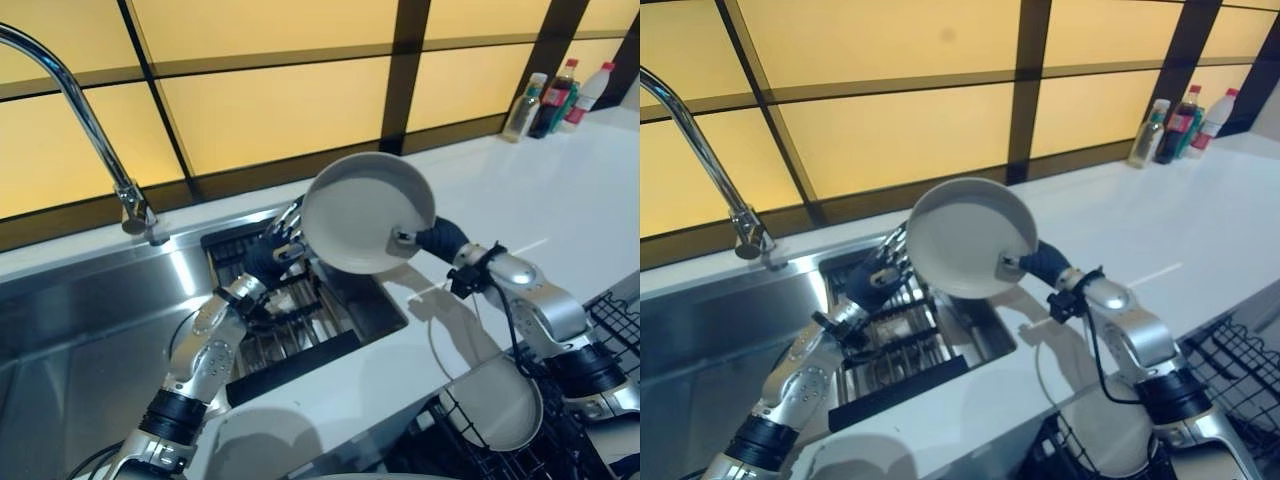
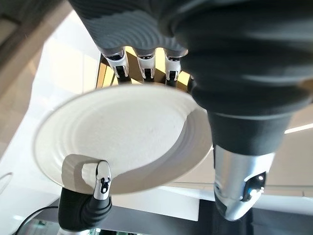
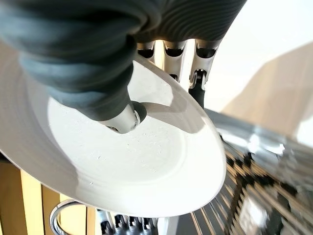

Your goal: Pick up plates and place into dishwasher.

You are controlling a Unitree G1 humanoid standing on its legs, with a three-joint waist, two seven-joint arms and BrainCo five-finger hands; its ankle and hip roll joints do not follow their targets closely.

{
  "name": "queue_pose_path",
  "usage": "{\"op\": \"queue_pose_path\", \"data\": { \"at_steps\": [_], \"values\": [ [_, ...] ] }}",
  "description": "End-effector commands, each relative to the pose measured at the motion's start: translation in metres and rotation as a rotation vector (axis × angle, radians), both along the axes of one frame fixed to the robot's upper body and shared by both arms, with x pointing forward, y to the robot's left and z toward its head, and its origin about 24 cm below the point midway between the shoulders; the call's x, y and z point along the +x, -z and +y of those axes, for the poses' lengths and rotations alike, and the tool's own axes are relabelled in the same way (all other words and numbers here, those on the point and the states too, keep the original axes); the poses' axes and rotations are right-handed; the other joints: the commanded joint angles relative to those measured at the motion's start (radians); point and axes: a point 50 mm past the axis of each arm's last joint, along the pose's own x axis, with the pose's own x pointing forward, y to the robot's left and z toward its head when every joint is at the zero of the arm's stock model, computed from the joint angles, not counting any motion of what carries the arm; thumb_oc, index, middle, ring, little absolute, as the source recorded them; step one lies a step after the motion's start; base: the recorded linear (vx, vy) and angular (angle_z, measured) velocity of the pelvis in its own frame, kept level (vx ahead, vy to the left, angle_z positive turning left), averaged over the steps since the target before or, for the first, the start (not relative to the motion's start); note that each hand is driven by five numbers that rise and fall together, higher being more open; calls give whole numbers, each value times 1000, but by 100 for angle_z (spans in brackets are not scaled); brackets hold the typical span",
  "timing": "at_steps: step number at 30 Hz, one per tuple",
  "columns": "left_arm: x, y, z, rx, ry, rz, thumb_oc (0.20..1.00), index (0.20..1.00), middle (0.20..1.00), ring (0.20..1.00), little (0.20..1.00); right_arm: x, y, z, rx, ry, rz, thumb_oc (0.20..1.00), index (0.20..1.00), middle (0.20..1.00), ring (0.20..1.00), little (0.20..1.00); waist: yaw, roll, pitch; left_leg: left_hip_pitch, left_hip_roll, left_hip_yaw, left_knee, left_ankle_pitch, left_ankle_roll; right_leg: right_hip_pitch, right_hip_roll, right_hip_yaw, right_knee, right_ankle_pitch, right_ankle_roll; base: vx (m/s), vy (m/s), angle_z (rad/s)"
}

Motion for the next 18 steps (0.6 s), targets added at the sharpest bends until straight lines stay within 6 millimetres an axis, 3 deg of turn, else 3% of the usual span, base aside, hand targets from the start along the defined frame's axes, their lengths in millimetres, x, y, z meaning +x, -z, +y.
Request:
{"op": "queue_pose_path", "data": {
  "at_steps": [1,11,18],
  "values": [
    [5,-15,13,-62,-87,-79,1000,1000,1000,1000,1000,-3,-44,-25,-30,152,-271,200,200,200,200,200,-3,-44,-77,-42,-59,11,27,-105,38,-22,-27,-29,14,-65,78,10,-24,-9],
    [1,-19,34,-56,-196,-69,1000,1000,1000,1000,1000,-28,-67,-90,-331,740,-547,200,200,200,200,200,-44,-23,-81,-51,-56,38,25,-110,44,-51,-11,14,20,-64,74,8,-28,-11],
    [-4,-13,53,-51,-259,-21,1000,1000,1000,1000,1000,-60,-56,-130,-484,1108,-636,200,200,200,200,200,-74,2,-88,-49,-57,62,16,-116,51,-71,-2,56,22,-61,81,38,-29,-12]
  ]
}}
